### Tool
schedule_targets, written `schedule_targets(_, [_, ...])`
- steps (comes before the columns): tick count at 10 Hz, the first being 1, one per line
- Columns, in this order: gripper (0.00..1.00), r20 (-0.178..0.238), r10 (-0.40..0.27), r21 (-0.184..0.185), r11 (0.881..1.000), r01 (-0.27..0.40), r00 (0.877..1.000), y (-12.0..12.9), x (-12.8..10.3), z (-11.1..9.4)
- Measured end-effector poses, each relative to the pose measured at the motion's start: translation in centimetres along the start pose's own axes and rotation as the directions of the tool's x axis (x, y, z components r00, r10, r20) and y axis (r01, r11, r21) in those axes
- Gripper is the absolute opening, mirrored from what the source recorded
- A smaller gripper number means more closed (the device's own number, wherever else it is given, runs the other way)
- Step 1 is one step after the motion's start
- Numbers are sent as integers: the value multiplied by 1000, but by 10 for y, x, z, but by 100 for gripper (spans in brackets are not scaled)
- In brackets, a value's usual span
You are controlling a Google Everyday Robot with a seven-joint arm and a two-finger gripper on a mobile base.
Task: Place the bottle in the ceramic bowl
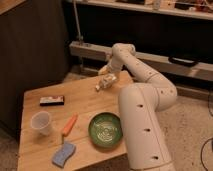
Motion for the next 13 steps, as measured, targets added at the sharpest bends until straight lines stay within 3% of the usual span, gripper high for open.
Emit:
schedule_targets(5, [80,-36,30,61,998,-28,999,-2,2,34])
schedule_targets(6, [76,-41,39,68,997,-36,998,-1,2,39])
schedule_targets(10, [36,-56,54,85,995,-49,997,1,3,47])
schedule_targets(11, [23,-63,70,105,992,-63,996,0,5,46])
schedule_targets(13, [4,-80,52,108,993,-43,995,8,10,35])
